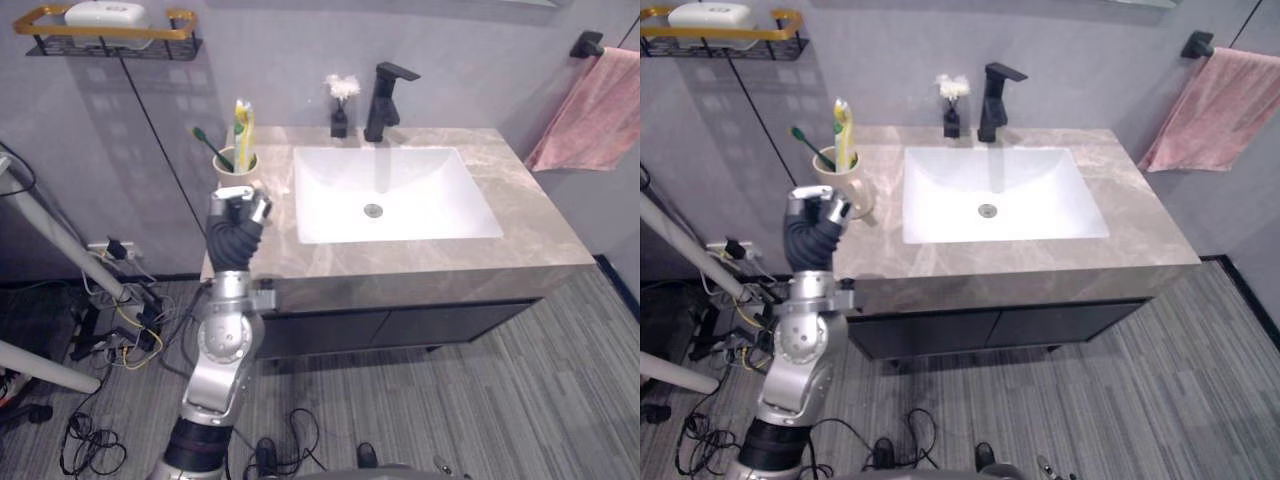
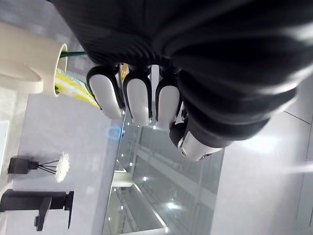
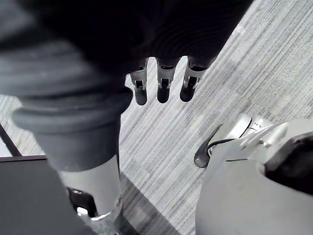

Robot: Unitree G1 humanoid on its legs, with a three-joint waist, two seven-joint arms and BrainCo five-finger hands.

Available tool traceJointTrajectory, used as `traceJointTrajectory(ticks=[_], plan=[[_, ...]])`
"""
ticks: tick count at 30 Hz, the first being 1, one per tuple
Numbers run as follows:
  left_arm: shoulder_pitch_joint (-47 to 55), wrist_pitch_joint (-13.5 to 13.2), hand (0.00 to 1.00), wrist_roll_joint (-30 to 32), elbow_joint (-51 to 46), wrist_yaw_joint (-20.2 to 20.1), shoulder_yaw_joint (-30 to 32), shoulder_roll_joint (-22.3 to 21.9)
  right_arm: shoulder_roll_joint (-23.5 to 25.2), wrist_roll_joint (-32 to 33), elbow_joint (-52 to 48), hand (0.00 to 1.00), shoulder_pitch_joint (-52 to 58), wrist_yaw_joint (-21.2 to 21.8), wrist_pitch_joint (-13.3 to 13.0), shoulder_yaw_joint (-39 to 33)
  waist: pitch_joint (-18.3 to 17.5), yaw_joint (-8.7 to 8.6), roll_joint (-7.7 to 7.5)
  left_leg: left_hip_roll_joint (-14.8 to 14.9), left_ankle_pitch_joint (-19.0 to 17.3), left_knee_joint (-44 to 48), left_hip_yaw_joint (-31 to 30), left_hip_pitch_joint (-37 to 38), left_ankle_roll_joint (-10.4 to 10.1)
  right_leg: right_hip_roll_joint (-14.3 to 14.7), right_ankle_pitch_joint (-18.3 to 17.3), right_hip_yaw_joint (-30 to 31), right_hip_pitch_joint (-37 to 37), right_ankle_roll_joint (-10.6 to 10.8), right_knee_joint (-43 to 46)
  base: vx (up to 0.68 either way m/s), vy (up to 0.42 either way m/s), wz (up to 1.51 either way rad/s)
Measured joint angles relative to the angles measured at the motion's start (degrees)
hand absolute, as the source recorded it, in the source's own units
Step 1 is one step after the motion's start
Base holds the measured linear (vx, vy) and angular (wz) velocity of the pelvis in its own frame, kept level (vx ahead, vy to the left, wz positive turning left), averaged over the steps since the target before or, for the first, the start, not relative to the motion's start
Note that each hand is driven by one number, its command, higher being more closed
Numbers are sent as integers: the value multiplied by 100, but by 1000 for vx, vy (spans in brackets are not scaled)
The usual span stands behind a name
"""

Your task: Organize washtable

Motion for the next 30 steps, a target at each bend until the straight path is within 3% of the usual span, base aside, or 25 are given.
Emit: traceJointTrajectory(ticks=[6,14,30], plan=[[-5,24,100,207,247,122,197,5,-1,-3,2,0,3,-5,1,0,-8,2,-15,7,7,0,2,-14,-6,11,-37,-24,-18,25,-7,-41,-8,0],[-52,152,100,324,1281,243,579,212,12,-10,-2,0,-15,-10,3,-2,-9,3,-98,-142,-16,0,43,-9,21,-150,-100,-108,6,48,-111,-8,20,3],[-894,268,100,666,1903,514,592,629,5,-70,-6,0,-333,-99,7,-230,275,-68,-175,-299,-98,1,62,-94,98,-309,-47,-85,-11,101,-224,42,10,0]])
